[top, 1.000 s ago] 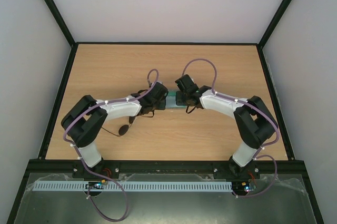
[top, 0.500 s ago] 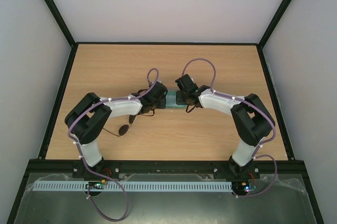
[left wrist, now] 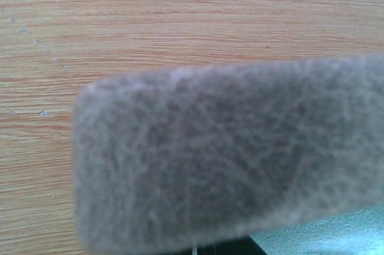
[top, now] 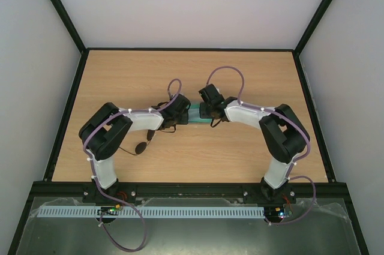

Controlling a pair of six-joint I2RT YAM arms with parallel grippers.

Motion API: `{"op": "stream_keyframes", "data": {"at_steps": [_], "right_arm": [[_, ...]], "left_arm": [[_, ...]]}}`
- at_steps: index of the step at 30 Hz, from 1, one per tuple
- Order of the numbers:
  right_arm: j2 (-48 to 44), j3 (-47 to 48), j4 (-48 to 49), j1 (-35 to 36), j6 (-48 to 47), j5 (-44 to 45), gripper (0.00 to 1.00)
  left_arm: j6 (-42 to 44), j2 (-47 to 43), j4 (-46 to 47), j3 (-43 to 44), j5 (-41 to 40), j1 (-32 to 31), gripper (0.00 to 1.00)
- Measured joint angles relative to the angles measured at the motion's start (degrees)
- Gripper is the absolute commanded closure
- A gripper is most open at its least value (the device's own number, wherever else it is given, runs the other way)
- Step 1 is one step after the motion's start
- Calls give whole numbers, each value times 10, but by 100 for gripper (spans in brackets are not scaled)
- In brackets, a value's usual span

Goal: Organize the sunglasses
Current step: Place the glasses cleaning cloth in the sunglasses case.

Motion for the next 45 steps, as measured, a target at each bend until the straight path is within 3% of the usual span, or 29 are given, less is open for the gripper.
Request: {"op": "stream_keyframes", "data": {"at_steps": [45], "right_arm": [[23, -9, 21, -8, -2, -10, 99]], "left_arm": [[4, 7, 0, 4, 10, 4, 93]]}}
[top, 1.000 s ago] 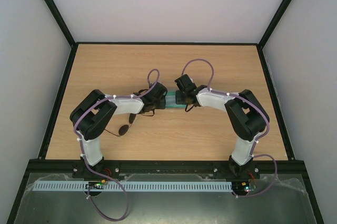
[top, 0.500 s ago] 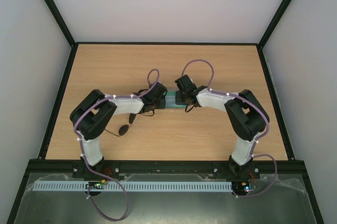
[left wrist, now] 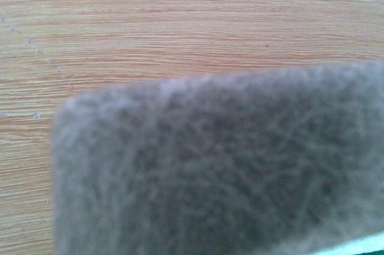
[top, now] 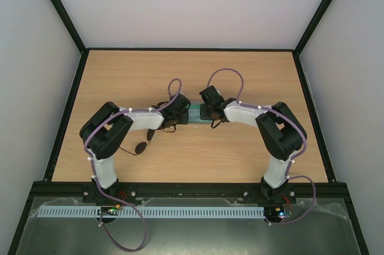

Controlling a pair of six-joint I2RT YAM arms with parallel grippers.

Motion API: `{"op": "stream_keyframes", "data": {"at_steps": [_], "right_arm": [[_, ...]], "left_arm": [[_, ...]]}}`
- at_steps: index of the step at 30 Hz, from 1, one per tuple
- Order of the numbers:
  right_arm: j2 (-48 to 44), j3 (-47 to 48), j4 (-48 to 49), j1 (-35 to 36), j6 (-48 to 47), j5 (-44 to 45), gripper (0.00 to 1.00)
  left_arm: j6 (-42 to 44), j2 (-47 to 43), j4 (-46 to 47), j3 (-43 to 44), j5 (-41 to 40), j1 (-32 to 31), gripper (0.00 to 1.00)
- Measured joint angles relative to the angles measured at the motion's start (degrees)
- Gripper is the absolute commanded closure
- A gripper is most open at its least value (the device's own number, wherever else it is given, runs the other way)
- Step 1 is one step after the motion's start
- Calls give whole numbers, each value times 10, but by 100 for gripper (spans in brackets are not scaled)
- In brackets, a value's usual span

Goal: Organize the sunglasses
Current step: Place the glasses cleaning cloth in the sunglasses case.

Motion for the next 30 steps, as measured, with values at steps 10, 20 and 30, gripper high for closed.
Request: {"op": "stream_keyframes", "data": {"at_steps": [10, 20, 30], "right_arm": [[0, 0, 0, 0, 0, 0, 98], [0, 0, -1, 0, 0, 1, 89], [-5, 0, -10, 0, -1, 2, 88]], "left_arm": [[0, -2, 0, -1, 0, 0, 84], [-2, -15, -18, -2, -1, 0, 80], [-4, -40, -32, -2, -2, 0, 70]]}}
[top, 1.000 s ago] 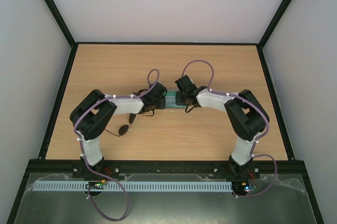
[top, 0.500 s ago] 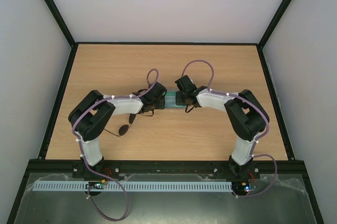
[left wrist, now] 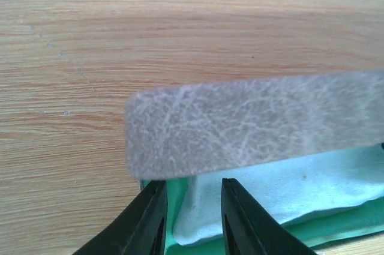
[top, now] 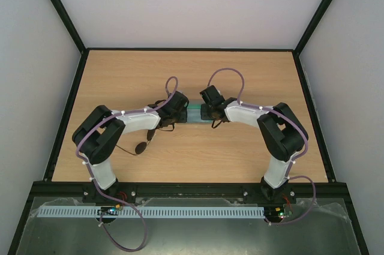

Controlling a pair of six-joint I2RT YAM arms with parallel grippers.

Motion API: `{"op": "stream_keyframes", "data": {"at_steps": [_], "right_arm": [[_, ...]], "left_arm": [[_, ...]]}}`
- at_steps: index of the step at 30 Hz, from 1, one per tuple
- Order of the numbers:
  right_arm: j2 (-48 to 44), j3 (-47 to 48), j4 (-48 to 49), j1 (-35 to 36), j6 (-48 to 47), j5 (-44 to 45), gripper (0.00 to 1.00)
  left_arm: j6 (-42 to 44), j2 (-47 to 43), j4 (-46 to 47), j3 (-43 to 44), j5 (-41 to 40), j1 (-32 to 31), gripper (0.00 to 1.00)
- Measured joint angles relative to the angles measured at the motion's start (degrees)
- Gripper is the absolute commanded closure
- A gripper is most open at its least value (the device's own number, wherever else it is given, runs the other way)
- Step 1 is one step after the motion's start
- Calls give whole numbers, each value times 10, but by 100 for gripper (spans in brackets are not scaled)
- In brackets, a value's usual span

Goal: Organize the sunglasses
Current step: Place the glasses cleaning cloth in the sunglasses case, then pick up the sunglasses from the center of the board.

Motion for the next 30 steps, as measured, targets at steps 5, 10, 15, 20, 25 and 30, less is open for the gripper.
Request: {"op": "stream_keyframes", "data": {"at_steps": [5, 10, 15, 20, 25, 30], "right_arm": [[-31, 0, -14, -1, 0, 0, 81], [-86, 0, -28, -1, 1, 0, 66], [-161, 1, -59, -2, 2, 3, 42], [-251, 6, -110, -16, -2, 3, 8], [-326, 19, -152, -26, 2, 0, 1], [-377, 21, -195, -26, 4, -1, 1]], "left_arm": [[-2, -29, -13, 0, -3, 0, 63], [-11, -86, -45, 0, -12, 0, 48], [-12, -163, -89, 0, -17, 10, 30], [-5, -264, -166, 17, -2, 68, 0], [-2, -365, -242, 37, 33, 129, 1], [-5, -438, -304, 38, 68, 155, 0]]}}
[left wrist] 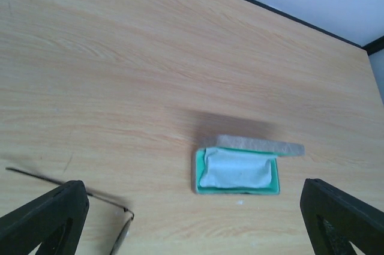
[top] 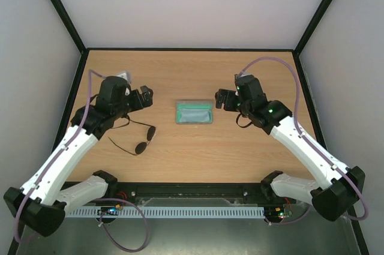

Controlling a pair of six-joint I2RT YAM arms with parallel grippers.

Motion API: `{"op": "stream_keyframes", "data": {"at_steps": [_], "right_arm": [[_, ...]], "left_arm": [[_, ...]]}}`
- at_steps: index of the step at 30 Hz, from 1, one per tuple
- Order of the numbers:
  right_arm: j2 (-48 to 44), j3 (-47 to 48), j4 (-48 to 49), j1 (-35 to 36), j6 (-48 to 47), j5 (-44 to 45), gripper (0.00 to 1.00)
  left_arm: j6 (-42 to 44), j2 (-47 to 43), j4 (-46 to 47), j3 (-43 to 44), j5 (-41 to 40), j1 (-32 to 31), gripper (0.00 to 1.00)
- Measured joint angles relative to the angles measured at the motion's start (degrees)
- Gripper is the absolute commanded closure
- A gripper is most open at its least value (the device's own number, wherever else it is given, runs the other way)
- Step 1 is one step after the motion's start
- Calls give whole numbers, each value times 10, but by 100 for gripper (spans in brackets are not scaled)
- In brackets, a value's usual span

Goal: Organize the sunglasses
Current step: Pick up the sunglasses from the center of the board.

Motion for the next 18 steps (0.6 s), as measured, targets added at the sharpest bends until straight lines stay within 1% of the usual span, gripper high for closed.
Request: {"op": "stream_keyframes", "data": {"at_steps": [4, 12, 18], "right_arm": [[-10, 8, -34, -2, 1, 0, 1], [-27, 6, -51, -3, 12, -19, 1], [-62, -38, -51, -3, 18, -49, 1]], "left_arm": [[-10, -35, -32, -8, 15, 3, 1], [-24, -73, -79, -12, 21, 6, 0], [-40, -97, -91, -42, 28, 10, 0]]}}
